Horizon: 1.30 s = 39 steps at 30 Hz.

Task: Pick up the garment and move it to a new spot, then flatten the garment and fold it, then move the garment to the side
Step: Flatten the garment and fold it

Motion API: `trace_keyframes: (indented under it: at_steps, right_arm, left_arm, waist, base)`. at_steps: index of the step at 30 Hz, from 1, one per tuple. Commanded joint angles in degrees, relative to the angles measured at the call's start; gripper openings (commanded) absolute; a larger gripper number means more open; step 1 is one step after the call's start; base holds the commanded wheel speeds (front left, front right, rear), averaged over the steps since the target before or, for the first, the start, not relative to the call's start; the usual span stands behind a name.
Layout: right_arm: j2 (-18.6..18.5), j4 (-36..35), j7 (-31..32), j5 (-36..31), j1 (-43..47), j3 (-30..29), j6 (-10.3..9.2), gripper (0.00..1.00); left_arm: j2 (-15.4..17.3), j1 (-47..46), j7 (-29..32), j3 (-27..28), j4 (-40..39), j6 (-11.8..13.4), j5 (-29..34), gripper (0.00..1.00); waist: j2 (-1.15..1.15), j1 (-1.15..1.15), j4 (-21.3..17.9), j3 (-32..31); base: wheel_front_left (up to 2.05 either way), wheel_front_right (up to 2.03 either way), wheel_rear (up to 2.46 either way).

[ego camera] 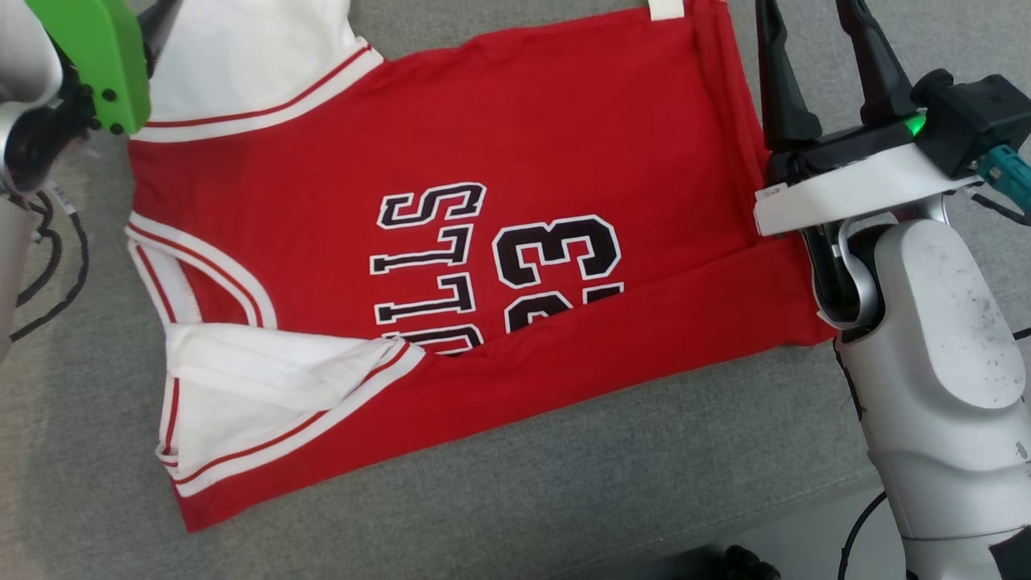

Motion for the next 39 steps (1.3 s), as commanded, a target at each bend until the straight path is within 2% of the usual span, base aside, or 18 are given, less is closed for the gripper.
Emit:
trace_keyframes:
  at_steps: [1,12,17,18,19,20,23,29,39]
  right_arm:
    - [0.2,-0.1,-0.6,0.5,-1.0,0.0,-0.06,1.0]
    - [1.0,0.4,-1.7,1.0,-2.5,0.4,-0.06,1.0]
    - [1.2,0.6,-1.9,0.9,-2.9,0.8,-0.06,1.0]
    - [1.2,0.7,-2.0,0.8,-3.0,0.8,-0.06,1.0]
    - [1.1,0.7,-2.0,0.8,-3.1,0.8,-0.06,1.0]
    - [0.8,0.9,-2.0,0.7,-3.1,0.5,-0.06,1.0]
    - [0.0,1.5,-2.0,0.4,-2.6,-0.2,-0.06,1.0]
    - [-2.5,2.1,-1.1,-0.6,-2.7,-0.3,-0.07,1.0]
    - [-8.6,9.5,10.3,6.0,-4.4,1.2,-0.06,1.0]
  left_arm:
    - [0.9,-1.7,1.5,-0.9,1.2,0.1,-0.7,1.0]
    - [3.8,-7.5,1.1,-6.0,6.6,0.1,-2.0,1.0]
    - [3.4,-8.6,0.3,-7.2,9.9,0.1,-2.6,1.0]
    - [3.2,-8.7,0.1,-7.5,10.4,0.1,-2.9,0.91]
    - [3.0,-8.8,0.0,-7.8,10.7,0.1,-3.1,0.48]
    - [2.6,-8.8,-0.3,-8.2,10.9,0.1,-3.6,0.0]
    - [2.0,-8.5,-1.5,-9.3,10.7,0.1,-4.9,0.0]
    - [0.2,-6.5,-7.6,-11.2,8.1,0.1,-8.4,0.0]
    - [-0.5,-1.7,-17.3,-18.0,-2.6,0.1,-12.2,0.0]
  waist:
    - [0.0,0.0,-3.8,4.5]
    - [0.0,0.0,-5.8,6.4]
    - [0.0,0.0,-6.3,6.9]
    - [0.0,0.0,-6.3,6.9]
    - [0.0,0.0,-6.2,6.8]
    - [0.0,0.0,-6.0,6.6]
    - [0.0,0.0,-5.0,5.6]
    - [0.0,0.0,-0.7,1.1]
    - [0.0,0.0,9.3,-5.0]
  base:
    - [0.0,0.0,0.0]
    - [0.0,0.0,0.0]
    - [0.0,0.0,0.0]
    - [0.0,0.0,0.0]
    - [0.0,0.0,0.0]
    - [0.0,0.0,0.0]
    - [0.0,0.0,0.0]
    - [0.0,0.0,0.0]
    - [0.0,0.0,0.0]
